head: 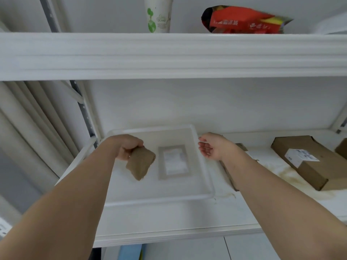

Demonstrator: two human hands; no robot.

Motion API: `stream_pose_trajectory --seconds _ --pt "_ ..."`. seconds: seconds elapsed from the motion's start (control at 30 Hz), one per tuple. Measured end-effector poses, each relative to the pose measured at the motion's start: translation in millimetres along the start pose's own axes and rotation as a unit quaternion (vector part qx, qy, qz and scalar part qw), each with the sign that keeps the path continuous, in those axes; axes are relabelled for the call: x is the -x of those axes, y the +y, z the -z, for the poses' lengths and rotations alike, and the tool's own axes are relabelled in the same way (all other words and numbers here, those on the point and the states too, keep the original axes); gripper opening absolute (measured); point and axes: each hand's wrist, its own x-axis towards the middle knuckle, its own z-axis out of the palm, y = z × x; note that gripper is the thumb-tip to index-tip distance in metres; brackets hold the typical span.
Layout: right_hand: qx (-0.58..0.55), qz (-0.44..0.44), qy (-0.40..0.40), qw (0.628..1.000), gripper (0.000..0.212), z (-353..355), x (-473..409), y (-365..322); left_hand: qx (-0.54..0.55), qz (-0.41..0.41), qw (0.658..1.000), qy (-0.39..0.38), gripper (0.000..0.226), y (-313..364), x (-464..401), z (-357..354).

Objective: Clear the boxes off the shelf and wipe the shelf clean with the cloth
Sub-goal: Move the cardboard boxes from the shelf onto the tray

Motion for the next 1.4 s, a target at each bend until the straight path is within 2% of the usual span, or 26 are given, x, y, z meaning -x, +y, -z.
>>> stream_pose_trajectory --seconds 0.27,0.43,0.63,0.77,1.03,1.17,1.4 --pt "-0.015 -0.021 -0.090 0.996 0.008 59 35 3 -0.012 -0.067 0.997 -0.040 0.022 51 45 -82" --pt "-0.031 -0.033 -0.146 0.988 0.013 110 62 3 -0.038 -0.108 0.991 -0.072 0.018 76 69 -149" --pt "-0.060 -0.050 -0.187 0.979 0.032 173 85 10 -0.060 -0.152 0.976 -0.142 0.020 95 103 -234" --pt "-0.042 -0.030 -0.198 0.979 0.029 210 103 21 -0.108 -0.171 0.965 -0.165 0.019 103 122 -282" --pt "0.015 0.004 -0.163 0.987 0.021 289 110 39 -0.115 -0.183 0.967 -0.133 0.023 111 123 -350" --pt "0.023 0.011 -0.140 0.990 0.022 314 103 42 -0.138 -0.182 0.964 -0.137 0.021 115 117 -371" --pt "0.019 0.039 -0.069 0.997 0.008 338 77 34 -0.175 -0.177 0.953 -0.172 0.021 138 89 -390"
